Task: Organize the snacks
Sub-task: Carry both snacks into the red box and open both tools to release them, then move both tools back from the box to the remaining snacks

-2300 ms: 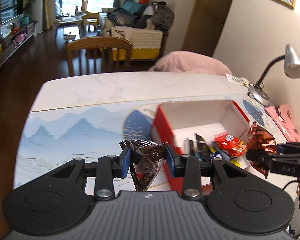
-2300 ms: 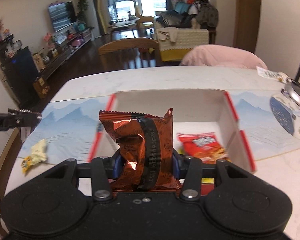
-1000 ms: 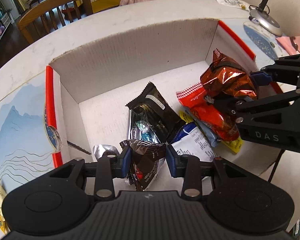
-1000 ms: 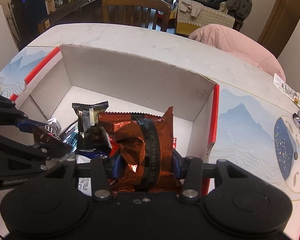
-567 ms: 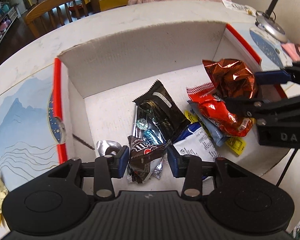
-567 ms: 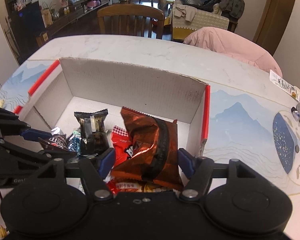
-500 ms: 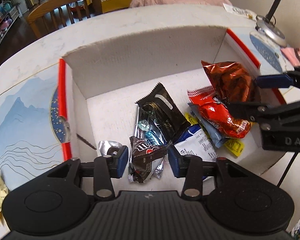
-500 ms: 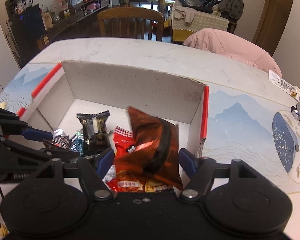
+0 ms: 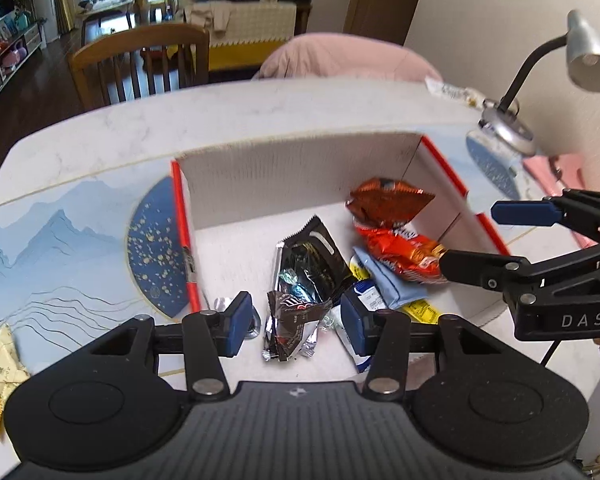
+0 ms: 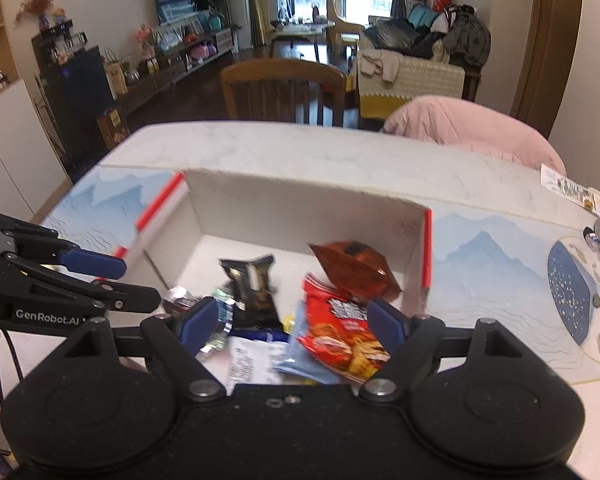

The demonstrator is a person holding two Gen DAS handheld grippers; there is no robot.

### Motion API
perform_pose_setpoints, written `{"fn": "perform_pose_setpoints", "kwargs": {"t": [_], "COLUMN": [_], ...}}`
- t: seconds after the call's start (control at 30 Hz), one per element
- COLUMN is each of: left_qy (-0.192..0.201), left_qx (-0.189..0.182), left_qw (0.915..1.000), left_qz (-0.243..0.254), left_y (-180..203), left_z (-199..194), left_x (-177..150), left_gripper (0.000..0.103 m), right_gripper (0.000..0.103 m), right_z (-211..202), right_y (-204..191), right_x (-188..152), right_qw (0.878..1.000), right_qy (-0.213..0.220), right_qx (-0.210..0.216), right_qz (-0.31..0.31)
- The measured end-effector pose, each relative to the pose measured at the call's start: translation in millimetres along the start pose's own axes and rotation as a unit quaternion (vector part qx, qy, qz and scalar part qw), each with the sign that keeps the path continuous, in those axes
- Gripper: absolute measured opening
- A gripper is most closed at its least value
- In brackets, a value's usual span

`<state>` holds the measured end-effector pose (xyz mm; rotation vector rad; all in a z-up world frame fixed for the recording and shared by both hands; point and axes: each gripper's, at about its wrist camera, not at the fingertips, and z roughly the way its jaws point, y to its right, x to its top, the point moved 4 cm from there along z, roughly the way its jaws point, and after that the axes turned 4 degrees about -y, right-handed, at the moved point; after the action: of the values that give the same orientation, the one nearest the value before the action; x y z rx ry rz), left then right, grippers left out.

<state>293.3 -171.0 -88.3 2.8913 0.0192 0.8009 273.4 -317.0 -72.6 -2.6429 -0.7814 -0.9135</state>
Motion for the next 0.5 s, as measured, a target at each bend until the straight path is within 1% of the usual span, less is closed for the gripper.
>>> {"fn": "perform_pose_setpoints", "kwargs": {"t": [0.13, 0.2, 0.23, 0.27, 0.3, 0.33, 0.5], "left_qy": [0.025, 0.034, 0.037, 0.041, 0.046, 0.054, 0.074], "left_qx": [-0.006, -0.011, -0.014, -0.017, -0.019, -0.020, -0.017], "left_qw": [0.9997, 0.9994, 0.9992, 0.9990, 0.9987, 0.9983, 0.9970], "left_qz": [0.004, 0.000, -0.002, -0.003, -0.004, -0.006, -0.007], "left_y": [-10, -19, -23, -29, -33, -39, -68], "left_z": [-23, -33, -38, -43, -48, -54, -79], "left_x": [-4, -5, -6, -8, -9, -11, -24], "left_gripper": [0.048, 0.048, 0.049, 0.052, 0.058, 0.060, 0.061], "right_gripper": [0.083, 0.087, 0.087, 0.087, 0.088, 0.089, 0.095], "right_z": [-16, -22, -24, -26, -28, -29, -34], "right_y": [-19, -29, -35, -41, -48, -54, -90], "right_x": [4, 5, 6, 7, 8, 8, 13], "right_qw": [1.000, 0.999, 0.999, 0.999, 0.999, 0.999, 0.997], "right_qy": [0.019, 0.028, 0.032, 0.035, 0.038, 0.040, 0.059], "right_qx": [0.008, 0.011, 0.013, 0.015, 0.016, 0.017, 0.033], "right_qz": [0.009, 0.015, 0.017, 0.019, 0.021, 0.023, 0.036]}}
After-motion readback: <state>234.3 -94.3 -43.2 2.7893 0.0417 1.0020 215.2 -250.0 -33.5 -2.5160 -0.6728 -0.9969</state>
